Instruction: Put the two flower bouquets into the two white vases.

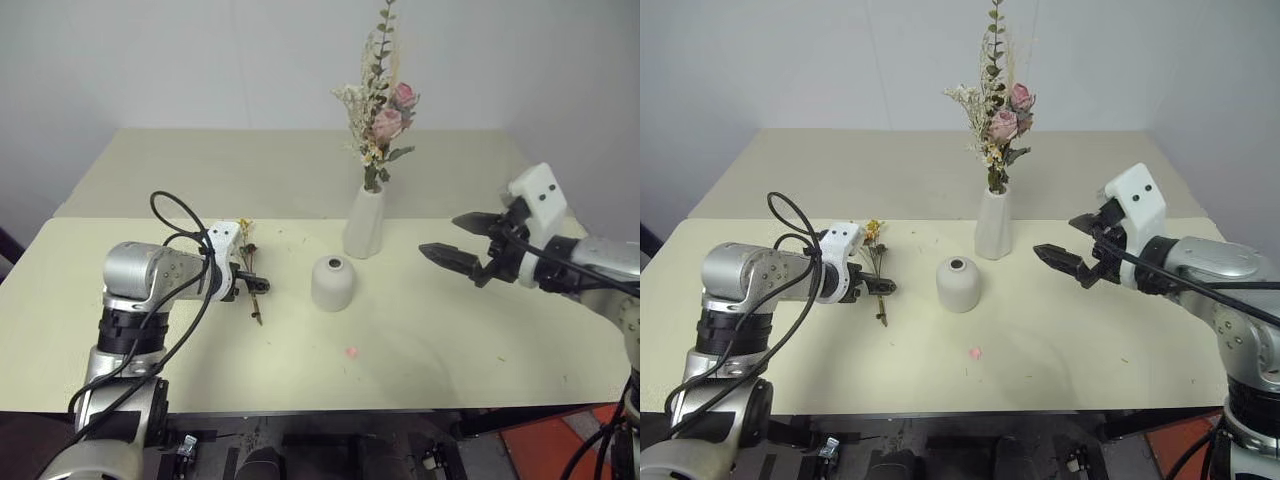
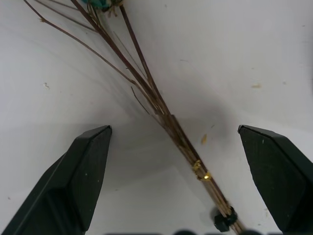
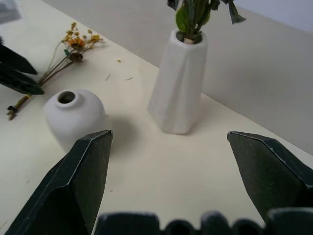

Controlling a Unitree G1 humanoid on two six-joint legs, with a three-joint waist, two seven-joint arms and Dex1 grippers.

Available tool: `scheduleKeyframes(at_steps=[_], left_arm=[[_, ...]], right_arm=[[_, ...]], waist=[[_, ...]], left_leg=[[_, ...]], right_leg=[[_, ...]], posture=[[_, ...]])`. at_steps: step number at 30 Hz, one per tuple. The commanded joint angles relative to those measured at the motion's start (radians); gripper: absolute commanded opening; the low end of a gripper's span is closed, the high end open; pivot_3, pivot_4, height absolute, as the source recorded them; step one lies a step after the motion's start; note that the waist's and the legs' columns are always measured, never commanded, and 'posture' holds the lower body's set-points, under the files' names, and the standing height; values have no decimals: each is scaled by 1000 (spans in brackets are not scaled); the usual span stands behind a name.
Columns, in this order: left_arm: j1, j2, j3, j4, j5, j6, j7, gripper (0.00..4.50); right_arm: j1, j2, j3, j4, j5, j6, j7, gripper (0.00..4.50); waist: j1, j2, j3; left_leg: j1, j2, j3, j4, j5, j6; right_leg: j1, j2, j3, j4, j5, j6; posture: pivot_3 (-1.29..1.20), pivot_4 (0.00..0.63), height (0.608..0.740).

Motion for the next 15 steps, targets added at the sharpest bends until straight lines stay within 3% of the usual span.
scheduleKeyframes(at_steps=[1, 13, 15], left_arm=[[-37, 1, -19, 52, 2, -18, -59, 3954], [-107, -35, -146, 309, 112, -186, -157, 19], [-115, -39, -149, 338, 129, -207, -168, 19]], right_arm=[[25, -38, -84, -56, 39, 4, 18, 4500], [68, -25, -117, -80, 78, -16, -55, 4500], [74, -29, -116, -79, 76, -22, -56, 4500]], waist=[[1, 0, 0], [6, 0, -2], [7, 1, -4]], left_leg=[[0, 0, 0, 0, 0, 0], [2, 0, 0, 0, 0, 0], [2, 0, 0, 0, 0, 0]], right_leg=[[0, 0, 0, 0, 0, 0], [3, 0, 0, 0, 0, 0], [3, 0, 0, 0, 0, 0]], posture=[[0, 150, 740], [0, 150, 740], [0, 150, 740]])
